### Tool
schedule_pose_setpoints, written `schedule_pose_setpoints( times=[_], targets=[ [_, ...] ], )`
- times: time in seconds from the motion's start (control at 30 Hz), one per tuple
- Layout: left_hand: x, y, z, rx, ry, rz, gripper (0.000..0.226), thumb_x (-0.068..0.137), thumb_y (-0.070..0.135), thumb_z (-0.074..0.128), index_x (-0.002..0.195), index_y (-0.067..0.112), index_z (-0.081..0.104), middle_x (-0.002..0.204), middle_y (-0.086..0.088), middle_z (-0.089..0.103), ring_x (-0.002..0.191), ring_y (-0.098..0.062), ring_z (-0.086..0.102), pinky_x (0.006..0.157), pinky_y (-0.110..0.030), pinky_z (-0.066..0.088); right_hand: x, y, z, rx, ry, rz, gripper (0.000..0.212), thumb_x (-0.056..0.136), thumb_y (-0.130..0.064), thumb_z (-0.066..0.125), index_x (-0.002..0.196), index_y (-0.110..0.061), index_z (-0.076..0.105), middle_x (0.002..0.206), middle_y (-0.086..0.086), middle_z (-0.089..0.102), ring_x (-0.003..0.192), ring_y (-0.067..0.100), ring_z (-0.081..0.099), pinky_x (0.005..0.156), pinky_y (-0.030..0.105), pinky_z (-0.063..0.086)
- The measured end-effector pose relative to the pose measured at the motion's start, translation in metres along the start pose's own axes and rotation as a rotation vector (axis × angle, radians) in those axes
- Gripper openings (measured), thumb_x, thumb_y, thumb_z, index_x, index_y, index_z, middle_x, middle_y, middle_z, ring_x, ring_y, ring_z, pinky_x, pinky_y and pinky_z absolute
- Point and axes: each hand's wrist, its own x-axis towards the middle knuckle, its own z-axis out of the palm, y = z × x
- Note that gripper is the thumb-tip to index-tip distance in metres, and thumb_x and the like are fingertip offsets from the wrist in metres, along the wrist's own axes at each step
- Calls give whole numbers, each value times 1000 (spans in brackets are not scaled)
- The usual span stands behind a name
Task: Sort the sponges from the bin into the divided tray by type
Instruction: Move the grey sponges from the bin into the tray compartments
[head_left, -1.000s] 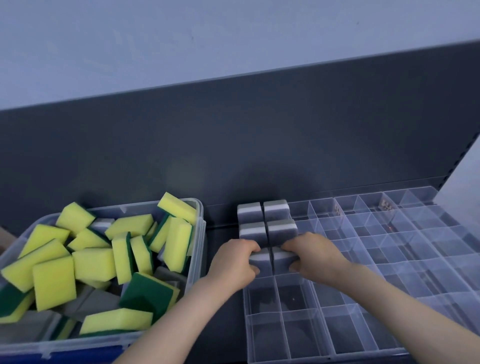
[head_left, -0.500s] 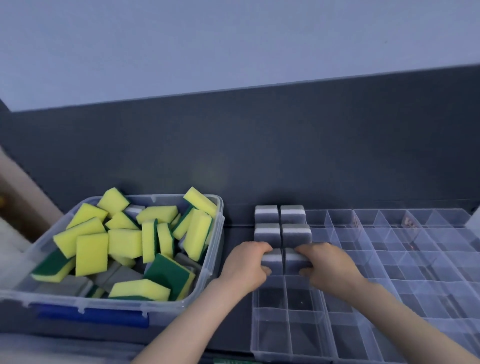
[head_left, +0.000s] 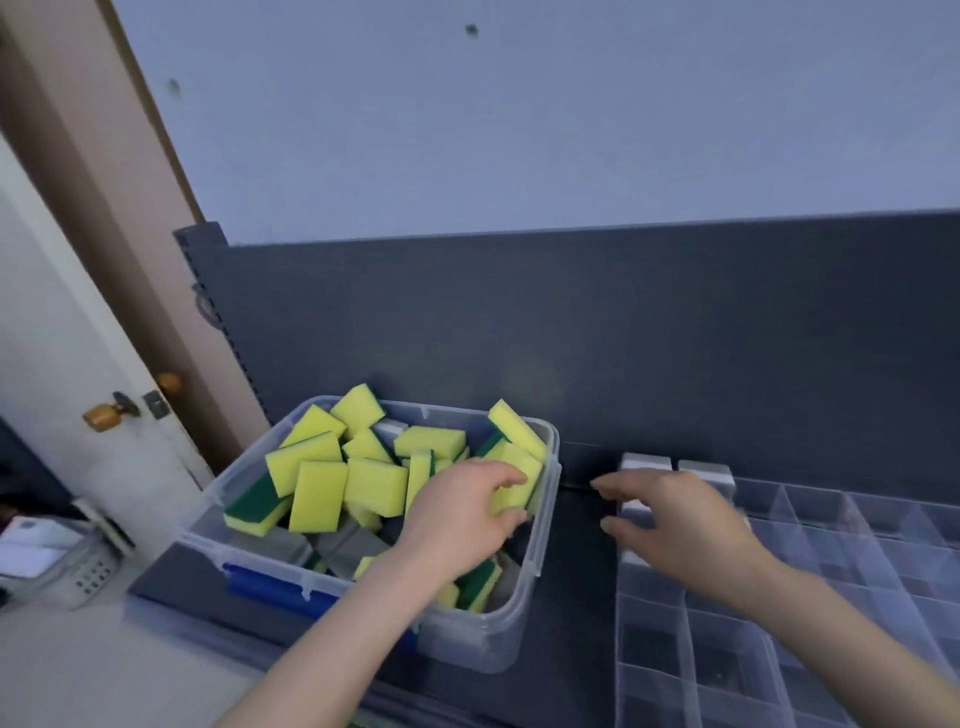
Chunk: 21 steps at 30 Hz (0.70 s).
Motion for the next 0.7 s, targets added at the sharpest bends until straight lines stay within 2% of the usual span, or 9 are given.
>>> schedule_pose_setpoints(
  times=[0.1, 0.23, 0.37, 0.47, 0.57, 0.63, 0.7],
  targets=[
    [-6, -44, -20, 6, 12, -64, 37, 86, 33, 67, 122, 35, 62, 119, 17, 62, 105, -2, 57, 88, -23, 48, 16, -25, 13, 9, -8, -47, 39, 87, -31, 60, 126, -33, 57, 123, -17, 61, 112, 4, 56, 91, 17, 43],
    [-9, -101, -41, 16, -3, -136, 33, 85, 33, 68, 118, 34, 63, 115, 16, 65, 102, -2, 58, 86, -26, 49, 37, -57, 30, 13, -24, -47, 37, 88, -33, 59, 125, -34, 57, 121, -17, 62, 110, 4, 57, 92, 21, 45],
    [-4, -147, -49, 7, -78, -117, 34, 85, 30, 68, 119, 35, 63, 117, 17, 64, 104, -1, 57, 88, -25, 48, 61, -92, 51, 12, -37, -57, 34, 89, -31, 58, 122, -34, 59, 118, -17, 63, 111, 6, 56, 91, 21, 44],
    [5, -162, -50, -6, -88, 0, 35, 87, 31, 66, 121, 38, 61, 121, 18, 61, 110, -2, 55, 89, -21, 45, 74, -110, 71, -11, -94, -34, 36, 89, -32, 57, 125, -31, 57, 122, -14, 61, 113, 7, 55, 92, 19, 43],
    [20, -163, -48, 9, -106, 181, 39, 89, 30, 63, 127, 38, 56, 128, 20, 56, 120, -2, 46, 95, -17, 36, 81, -118, 87, -60, -192, 17, 35, 89, -34, 57, 123, -29, 57, 119, -9, 63, 107, 11, 57, 88, 24, 47],
    [30, -160, -43, 25, -155, 311, 45, 90, 27, 62, 132, 36, 52, 135, 18, 51, 128, -3, 38, 105, -21, 33, 80, -120, 96, -118, -276, 65, 38, 88, -37, 58, 124, -28, 55, 119, -8, 62, 106, 13, 57, 87, 26, 47],
    [41, -156, -34, 70, -217, 439, 51, 90, 25, 62, 137, 34, 47, 142, 16, 45, 136, -5, 30, 112, -29, 29, 77, -122, 103, -148, -367, 129, 45, 87, -39, 58, 131, -29, 50, 125, -6, 59, 113, 16, 55, 93, 31, 47]
  ],
)
